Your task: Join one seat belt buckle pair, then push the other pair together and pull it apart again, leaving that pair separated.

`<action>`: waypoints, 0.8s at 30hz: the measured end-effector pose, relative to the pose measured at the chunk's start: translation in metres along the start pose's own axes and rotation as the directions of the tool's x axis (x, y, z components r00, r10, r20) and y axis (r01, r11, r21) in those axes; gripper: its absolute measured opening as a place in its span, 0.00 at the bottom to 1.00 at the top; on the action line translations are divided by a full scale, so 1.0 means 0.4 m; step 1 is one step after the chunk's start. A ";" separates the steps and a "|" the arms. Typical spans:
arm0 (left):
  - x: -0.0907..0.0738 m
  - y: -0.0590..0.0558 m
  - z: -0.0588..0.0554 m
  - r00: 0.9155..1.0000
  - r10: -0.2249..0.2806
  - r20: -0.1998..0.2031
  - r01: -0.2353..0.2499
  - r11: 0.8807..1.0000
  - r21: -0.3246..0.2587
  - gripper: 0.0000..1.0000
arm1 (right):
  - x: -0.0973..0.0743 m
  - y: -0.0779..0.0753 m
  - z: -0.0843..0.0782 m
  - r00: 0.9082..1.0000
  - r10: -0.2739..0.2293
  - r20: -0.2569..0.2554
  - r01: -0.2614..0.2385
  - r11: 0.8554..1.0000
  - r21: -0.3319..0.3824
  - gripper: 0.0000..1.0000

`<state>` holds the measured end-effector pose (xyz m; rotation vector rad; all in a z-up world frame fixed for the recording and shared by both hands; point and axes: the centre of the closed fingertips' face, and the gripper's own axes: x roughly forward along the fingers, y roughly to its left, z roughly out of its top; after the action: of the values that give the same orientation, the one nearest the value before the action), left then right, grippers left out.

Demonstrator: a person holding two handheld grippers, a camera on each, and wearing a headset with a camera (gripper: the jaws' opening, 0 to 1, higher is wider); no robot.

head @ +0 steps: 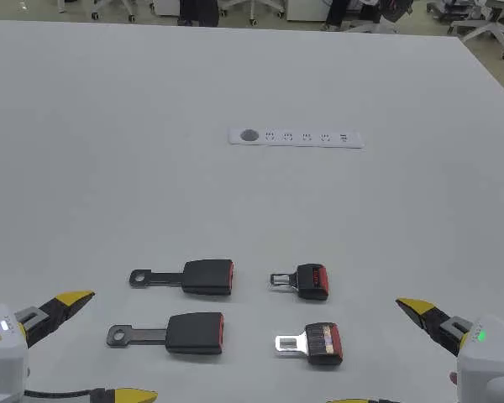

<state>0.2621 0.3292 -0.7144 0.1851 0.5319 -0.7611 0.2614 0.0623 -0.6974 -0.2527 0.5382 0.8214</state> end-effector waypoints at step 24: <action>-0.001 -0.011 0.021 1.000 -0.003 0.000 0.003 1.000 -0.002 0.97 | 0.003 -0.004 -0.002 1.000 -0.003 -0.007 0.003 1.000 0.006 0.99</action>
<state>0.2622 0.3233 -0.7069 0.1824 0.5329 -0.7631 0.2630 0.0618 -0.6990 -0.2506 0.5465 0.8157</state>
